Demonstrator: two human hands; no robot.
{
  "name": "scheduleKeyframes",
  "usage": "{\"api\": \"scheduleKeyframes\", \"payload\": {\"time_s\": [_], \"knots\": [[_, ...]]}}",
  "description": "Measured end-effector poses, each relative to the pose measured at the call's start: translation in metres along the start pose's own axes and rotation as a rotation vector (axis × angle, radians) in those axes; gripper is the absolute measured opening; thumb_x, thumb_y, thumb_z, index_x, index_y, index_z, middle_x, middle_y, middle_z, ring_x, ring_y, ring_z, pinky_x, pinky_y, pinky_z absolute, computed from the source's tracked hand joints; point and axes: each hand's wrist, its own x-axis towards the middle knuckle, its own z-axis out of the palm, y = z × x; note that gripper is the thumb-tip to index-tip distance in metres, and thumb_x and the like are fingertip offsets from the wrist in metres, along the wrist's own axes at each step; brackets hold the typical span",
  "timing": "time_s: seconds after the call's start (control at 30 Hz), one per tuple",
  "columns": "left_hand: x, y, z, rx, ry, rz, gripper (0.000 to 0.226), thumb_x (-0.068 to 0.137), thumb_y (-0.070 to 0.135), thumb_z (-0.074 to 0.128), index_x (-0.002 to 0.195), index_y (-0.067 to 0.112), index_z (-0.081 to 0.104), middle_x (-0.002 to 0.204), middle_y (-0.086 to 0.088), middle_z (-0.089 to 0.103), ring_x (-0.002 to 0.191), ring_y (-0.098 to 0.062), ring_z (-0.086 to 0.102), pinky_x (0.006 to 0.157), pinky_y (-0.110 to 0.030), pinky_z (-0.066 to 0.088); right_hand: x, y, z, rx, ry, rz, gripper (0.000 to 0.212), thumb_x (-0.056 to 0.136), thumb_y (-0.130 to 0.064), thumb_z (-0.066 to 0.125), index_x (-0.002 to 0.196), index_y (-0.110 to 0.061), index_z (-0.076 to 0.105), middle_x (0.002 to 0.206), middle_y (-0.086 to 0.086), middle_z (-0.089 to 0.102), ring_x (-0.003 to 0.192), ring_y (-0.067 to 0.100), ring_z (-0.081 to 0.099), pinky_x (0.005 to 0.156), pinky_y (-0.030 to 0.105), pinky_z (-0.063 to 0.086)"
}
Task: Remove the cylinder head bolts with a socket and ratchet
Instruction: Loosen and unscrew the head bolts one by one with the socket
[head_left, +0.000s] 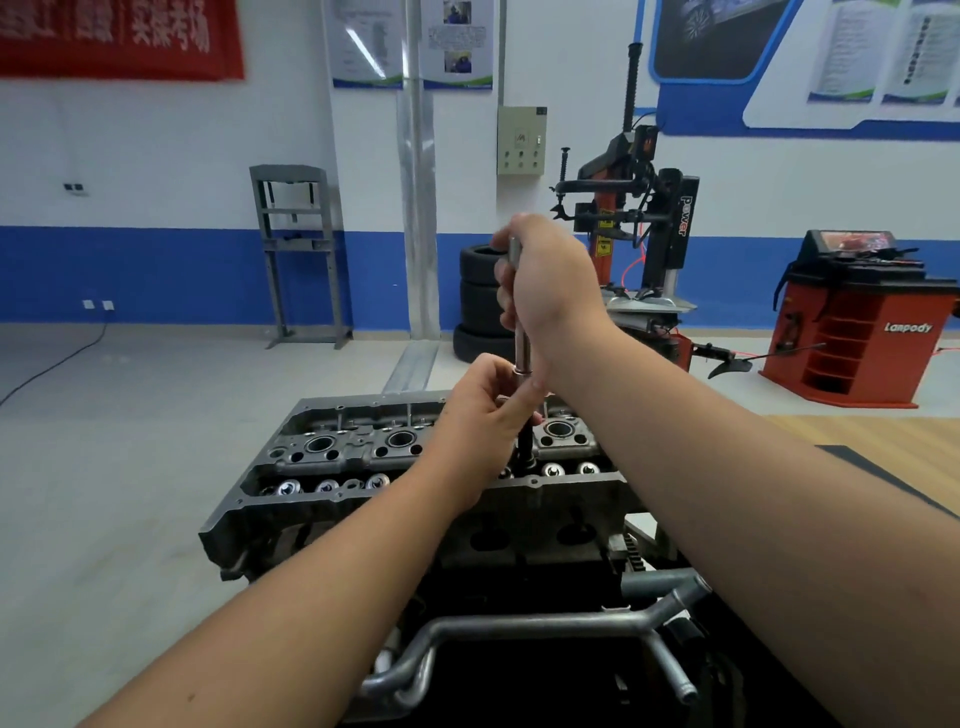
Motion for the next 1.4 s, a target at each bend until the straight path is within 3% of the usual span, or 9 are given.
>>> {"api": "scheduleKeyframes", "payload": {"time_s": [0.1,0.27,0.47,0.6,0.73,0.93,1.13,1.23,1.4], "knots": [[0.003,0.001,0.002,0.013,-0.034,-0.031,0.027,0.096,0.055,0.06,0.107,0.03,0.065,0.097,0.004,0.075,0.095,-0.021,0.071,0.087,-0.054,0.057,0.008,-0.001,-0.002,0.063,0.006,0.074,0.029,0.094,-0.027,0.042,0.067,-0.018,0.046,0.048,-0.005,0.037,0.041,0.012,0.029,0.046,0.027,0.028],[0.0,0.005,0.004,-0.15,-0.049,-0.092,0.034,0.109,0.041,0.041,0.108,0.02,0.068,0.098,0.005,0.077,0.096,-0.012,0.071,0.094,-0.039,0.05,0.018,-0.003,-0.011,0.165,-0.173,0.2,0.029,0.093,-0.029,0.043,0.065,-0.02,0.042,0.048,-0.006,0.029,0.042,0.013,0.021,0.044,0.022,0.024],[0.002,-0.003,0.005,-0.153,0.069,-0.018,0.026,0.101,0.04,0.06,0.103,0.015,0.067,0.083,0.002,0.066,0.081,-0.013,0.061,0.082,-0.031,0.05,0.015,0.023,-0.005,0.056,-0.134,-0.101,0.03,0.099,-0.046,0.056,0.093,-0.016,0.051,0.056,-0.007,0.043,0.043,0.008,0.034,0.042,0.022,0.034],[0.004,-0.006,0.004,-0.179,0.112,-0.008,0.018,0.1,0.036,0.064,0.1,0.018,0.066,0.083,0.005,0.066,0.075,-0.004,0.059,0.072,-0.021,0.048,0.022,0.038,-0.016,0.102,-0.347,-0.102,0.03,0.098,-0.043,0.059,0.097,-0.015,0.048,0.06,-0.002,0.046,0.045,0.013,0.039,0.042,0.026,0.037],[0.006,-0.008,0.002,-0.225,0.065,-0.069,0.025,0.109,0.034,0.048,0.103,0.024,0.07,0.098,0.005,0.075,0.09,-0.003,0.066,0.081,-0.024,0.045,0.032,0.053,-0.028,0.158,-0.45,0.022,0.031,0.096,-0.045,0.059,0.095,-0.015,0.064,0.065,0.0,0.053,0.057,0.015,0.048,0.054,0.026,0.043],[0.01,-0.013,0.003,-0.245,0.023,-0.036,0.027,0.11,0.028,0.046,0.111,0.022,0.072,0.107,0.004,0.079,0.108,-0.007,0.071,0.093,-0.026,0.049,0.036,0.083,-0.052,0.387,-0.6,0.112,0.037,0.067,-0.035,0.089,0.092,-0.017,0.068,0.074,0.001,0.057,0.067,0.016,0.054,0.064,0.032,0.04],[0.014,-0.019,0.003,-0.259,0.059,-0.006,0.013,0.103,0.028,0.059,0.103,0.025,0.071,0.093,0.011,0.078,0.088,0.003,0.07,0.072,-0.01,0.05,0.035,0.086,-0.056,0.51,-0.605,0.178,0.017,0.082,-0.024,0.07,0.093,-0.012,0.064,0.079,0.002,0.064,0.078,0.017,0.062,0.078,0.034,0.052],[0.013,-0.018,0.003,-0.274,0.007,-0.021,0.017,0.1,0.036,0.06,0.107,0.027,0.072,0.106,0.006,0.078,0.111,-0.008,0.069,0.094,-0.023,0.052,0.032,0.088,-0.058,0.531,-0.611,0.253,0.02,0.089,-0.029,0.063,0.098,-0.013,0.07,0.082,0.002,0.066,0.083,0.018,0.065,0.081,0.033,0.054],[0.009,-0.014,0.002,-0.269,-0.037,-0.027,0.028,0.096,0.04,0.052,0.095,0.036,0.08,0.109,0.004,0.078,0.116,-0.013,0.068,0.106,-0.036,0.048,0.031,0.092,-0.058,0.502,-0.685,0.266,0.036,0.063,-0.036,0.092,0.09,-0.019,0.074,0.08,-0.002,0.066,0.088,0.017,0.066,0.078,0.028,0.053]]}}
